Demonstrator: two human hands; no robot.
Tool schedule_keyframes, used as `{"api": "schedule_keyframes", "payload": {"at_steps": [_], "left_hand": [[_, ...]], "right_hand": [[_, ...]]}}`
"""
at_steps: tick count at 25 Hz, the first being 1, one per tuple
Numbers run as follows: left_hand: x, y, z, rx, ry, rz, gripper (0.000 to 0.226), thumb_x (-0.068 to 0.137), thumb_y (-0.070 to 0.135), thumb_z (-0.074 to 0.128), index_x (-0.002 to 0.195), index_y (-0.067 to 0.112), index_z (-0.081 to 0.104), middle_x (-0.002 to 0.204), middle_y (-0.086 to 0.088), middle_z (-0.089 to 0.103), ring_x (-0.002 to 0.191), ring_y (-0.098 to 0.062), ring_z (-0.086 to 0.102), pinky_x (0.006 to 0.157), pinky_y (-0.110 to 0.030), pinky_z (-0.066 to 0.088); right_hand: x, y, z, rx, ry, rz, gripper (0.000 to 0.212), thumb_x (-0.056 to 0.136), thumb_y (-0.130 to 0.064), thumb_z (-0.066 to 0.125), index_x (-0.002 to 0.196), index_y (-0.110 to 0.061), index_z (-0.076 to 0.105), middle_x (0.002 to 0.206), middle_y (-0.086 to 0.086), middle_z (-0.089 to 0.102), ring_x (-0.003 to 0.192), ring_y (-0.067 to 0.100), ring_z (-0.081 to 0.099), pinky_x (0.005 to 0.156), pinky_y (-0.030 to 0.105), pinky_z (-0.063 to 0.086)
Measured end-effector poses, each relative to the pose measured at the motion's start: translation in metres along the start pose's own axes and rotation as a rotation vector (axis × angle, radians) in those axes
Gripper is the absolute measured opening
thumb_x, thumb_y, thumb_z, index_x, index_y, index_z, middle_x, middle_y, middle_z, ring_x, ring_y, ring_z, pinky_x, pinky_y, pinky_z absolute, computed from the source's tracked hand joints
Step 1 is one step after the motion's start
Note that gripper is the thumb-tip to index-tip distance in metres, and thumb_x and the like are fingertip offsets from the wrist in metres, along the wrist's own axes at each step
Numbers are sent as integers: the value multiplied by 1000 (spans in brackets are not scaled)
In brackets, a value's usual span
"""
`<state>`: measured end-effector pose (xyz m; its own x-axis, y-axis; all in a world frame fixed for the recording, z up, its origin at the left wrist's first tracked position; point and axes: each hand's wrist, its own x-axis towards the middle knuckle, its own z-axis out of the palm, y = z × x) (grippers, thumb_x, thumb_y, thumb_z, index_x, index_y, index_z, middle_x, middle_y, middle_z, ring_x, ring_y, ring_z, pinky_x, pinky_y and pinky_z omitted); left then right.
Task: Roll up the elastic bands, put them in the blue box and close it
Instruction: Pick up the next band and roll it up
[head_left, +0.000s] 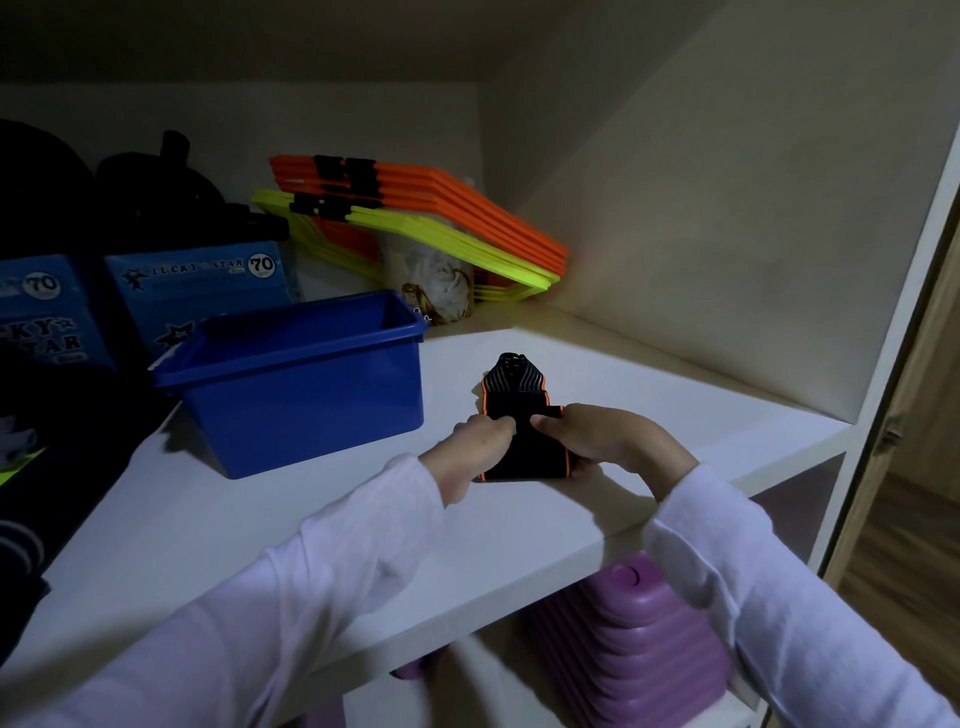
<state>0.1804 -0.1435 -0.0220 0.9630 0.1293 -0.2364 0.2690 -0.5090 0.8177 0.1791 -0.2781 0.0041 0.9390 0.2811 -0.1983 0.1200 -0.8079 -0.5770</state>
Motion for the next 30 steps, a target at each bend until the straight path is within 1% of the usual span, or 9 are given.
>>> {"api": "schedule_keyframes", "payload": {"at_steps": [3,6,10,13,15,16,21,25,30], "left_hand": [[0,0,-2,-1,-11,7,52,81,35,34,121,7,51,117,-12,56,108,-25,53,83,-33,40],[3,-3,-6,19,8,-15,61,75,40,31,124,9,49,126,-13,53,116,-26,50,99,-35,42],[4,-1,-10,54,-18,24,28,91,25,37,104,5,52,105,-10,52,91,-21,50,66,-22,40],[3,0,-13,102,-14,62,36,91,25,42,117,2,52,104,-9,52,87,-20,52,59,-22,41],[5,-3,-14,150,26,104,42,90,26,46,129,11,44,120,-8,48,103,-24,54,78,-29,49],[4,-4,-15,168,44,144,45,90,26,47,134,17,39,127,-7,42,111,-26,50,85,-31,48],[6,-9,-18,271,79,479,30,90,10,53,118,19,55,116,6,32,120,-19,43,102,-32,41],[3,-8,-20,393,42,619,28,92,6,48,118,10,57,115,2,42,106,-11,44,78,-12,29],[0,-12,-27,504,12,644,38,94,26,49,129,12,54,127,-2,52,119,-16,49,81,-9,29]], "right_hand": [[-3,-5,-1,65,-25,38,40,97,-29,24,64,-13,38,42,5,46,44,15,36,47,25,27],[0,-5,0,50,-19,17,38,97,-24,25,64,-12,39,54,8,45,47,17,39,49,25,30],[2,-4,-2,-18,-5,35,37,95,-21,33,59,-13,39,27,-3,46,46,14,40,42,18,31],[0,-5,-7,-76,53,18,23,93,-19,41,80,-6,55,71,10,63,69,20,56,60,25,42],[5,-1,-6,-53,135,-18,36,90,-16,49,124,-5,48,114,17,58,101,29,58,80,32,44],[8,2,-5,-17,180,-52,46,87,-13,52,132,-10,42,120,16,51,103,29,54,81,31,42],[13,8,1,-40,239,-288,39,82,6,47,113,-13,63,102,0,38,97,17,44,82,22,35],[7,2,-1,-153,242,-309,42,85,4,45,118,-14,63,108,4,51,113,24,52,78,18,32],[0,1,-1,-324,200,-330,37,93,-7,40,122,-14,63,119,12,62,114,28,53,89,28,38]]}}
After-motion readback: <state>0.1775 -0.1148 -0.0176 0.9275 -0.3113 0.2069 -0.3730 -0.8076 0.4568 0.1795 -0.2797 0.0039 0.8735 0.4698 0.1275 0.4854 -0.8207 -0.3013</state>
